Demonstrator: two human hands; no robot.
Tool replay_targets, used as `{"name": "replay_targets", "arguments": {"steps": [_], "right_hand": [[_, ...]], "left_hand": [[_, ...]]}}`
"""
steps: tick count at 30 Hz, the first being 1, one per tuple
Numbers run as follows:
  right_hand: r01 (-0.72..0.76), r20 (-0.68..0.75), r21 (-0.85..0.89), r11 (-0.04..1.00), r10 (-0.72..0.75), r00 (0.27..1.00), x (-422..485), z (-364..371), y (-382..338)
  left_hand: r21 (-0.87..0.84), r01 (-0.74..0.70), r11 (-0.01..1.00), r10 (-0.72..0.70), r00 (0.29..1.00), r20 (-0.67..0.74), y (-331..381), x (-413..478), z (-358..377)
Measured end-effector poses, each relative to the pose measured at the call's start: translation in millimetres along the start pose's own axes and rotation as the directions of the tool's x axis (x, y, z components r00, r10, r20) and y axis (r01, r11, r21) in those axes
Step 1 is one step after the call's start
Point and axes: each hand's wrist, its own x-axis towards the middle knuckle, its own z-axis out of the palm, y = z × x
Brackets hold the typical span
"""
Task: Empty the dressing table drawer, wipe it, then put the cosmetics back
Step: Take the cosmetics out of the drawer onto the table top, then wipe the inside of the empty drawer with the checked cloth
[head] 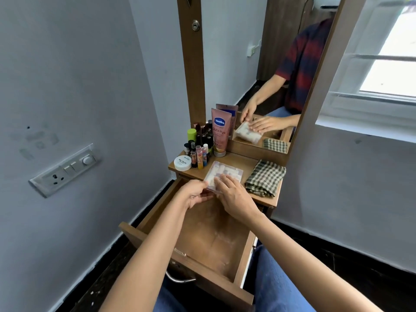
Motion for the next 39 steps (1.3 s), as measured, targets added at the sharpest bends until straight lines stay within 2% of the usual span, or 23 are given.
{"name": "replay_targets", "arguments": {"steps": [2,4,7,10,13,19,27,30,33,36,38,39], "right_hand": [[-0.011,0.029,0.000,1.000,0.011,1.000,6,4,4],[-0.023,0.038,-0.016,1.000,0.023,0.999,13,9,6],[-0.045,0.026,-0.019,0.999,0.046,0.999,23,14,9],[-0.073,0.022,0.022,0.997,0.073,0.997,33,16,14],[-0.102,0.021,0.050,0.993,0.102,0.995,40,17,18],[-0.122,0.008,0.080,0.989,0.122,0.993,44,17,21],[-0.070,0.033,0.194,0.978,0.064,0.997,33,0,25],[-0.145,-0.085,0.218,0.965,0.167,0.982,14,-10,29],[-0.319,-0.188,0.164,0.933,0.347,0.919,-7,-15,45],[-0.465,-0.048,0.064,0.883,0.468,0.882,-25,-19,64],[-0.474,0.038,0.022,0.880,0.473,0.880,-36,-18,69],[-0.459,0.038,0.015,0.888,0.458,0.888,-40,-19,69]], "left_hand": [[-0.054,-0.015,0.998,0.011,0.997,-0.071,-5,10,4],[-0.106,-0.067,0.992,0.044,0.978,-0.202,-13,20,6],[-0.064,-0.157,0.986,0.125,0.928,-0.352,-22,26,9],[0.004,-0.240,0.971,0.222,0.891,-0.397,-24,29,13],[0.064,-0.277,0.959,0.280,0.876,-0.393,-22,35,15],[0.052,-0.271,0.961,0.270,0.882,-0.386,-21,43,14],[0.024,-0.279,0.960,0.270,0.899,-0.345,-26,27,13],[0.130,-0.279,0.951,0.307,0.885,-0.350,-36,17,7],[0.264,-0.287,0.921,0.366,0.869,-0.333,-52,7,-4],[0.405,-0.280,0.870,0.417,0.857,-0.304,-68,-2,-17],[0.504,-0.263,0.823,0.443,0.853,-0.278,-79,-8,-26],[0.540,-0.255,0.802,0.451,0.852,-0.267,-83,-10,-30]]}}
